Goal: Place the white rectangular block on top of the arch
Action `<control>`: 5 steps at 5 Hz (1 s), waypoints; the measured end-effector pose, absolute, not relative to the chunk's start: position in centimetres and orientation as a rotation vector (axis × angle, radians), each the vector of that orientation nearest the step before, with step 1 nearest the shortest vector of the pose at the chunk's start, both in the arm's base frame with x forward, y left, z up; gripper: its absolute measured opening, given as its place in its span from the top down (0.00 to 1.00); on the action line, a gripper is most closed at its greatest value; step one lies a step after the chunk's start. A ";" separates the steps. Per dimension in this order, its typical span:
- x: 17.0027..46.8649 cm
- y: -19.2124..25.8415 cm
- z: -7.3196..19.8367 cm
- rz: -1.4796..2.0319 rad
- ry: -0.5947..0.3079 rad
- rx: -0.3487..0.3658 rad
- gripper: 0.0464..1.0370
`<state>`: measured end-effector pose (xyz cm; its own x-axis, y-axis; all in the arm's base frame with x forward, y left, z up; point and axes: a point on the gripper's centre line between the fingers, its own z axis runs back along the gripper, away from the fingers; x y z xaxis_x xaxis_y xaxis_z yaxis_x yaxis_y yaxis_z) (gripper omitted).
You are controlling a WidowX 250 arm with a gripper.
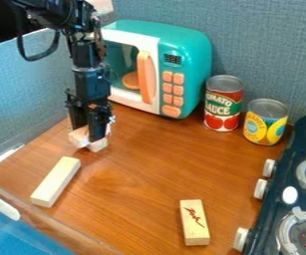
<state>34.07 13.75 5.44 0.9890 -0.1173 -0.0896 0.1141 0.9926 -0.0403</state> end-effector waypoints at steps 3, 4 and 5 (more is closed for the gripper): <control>36.1 15.9 4.0 -0.127 0.102 -0.048 0.49; 36.3 16.6 4.1 -0.117 0.096 -0.042 0.49; 36.5 16.7 4.2 -0.118 0.093 -0.037 0.49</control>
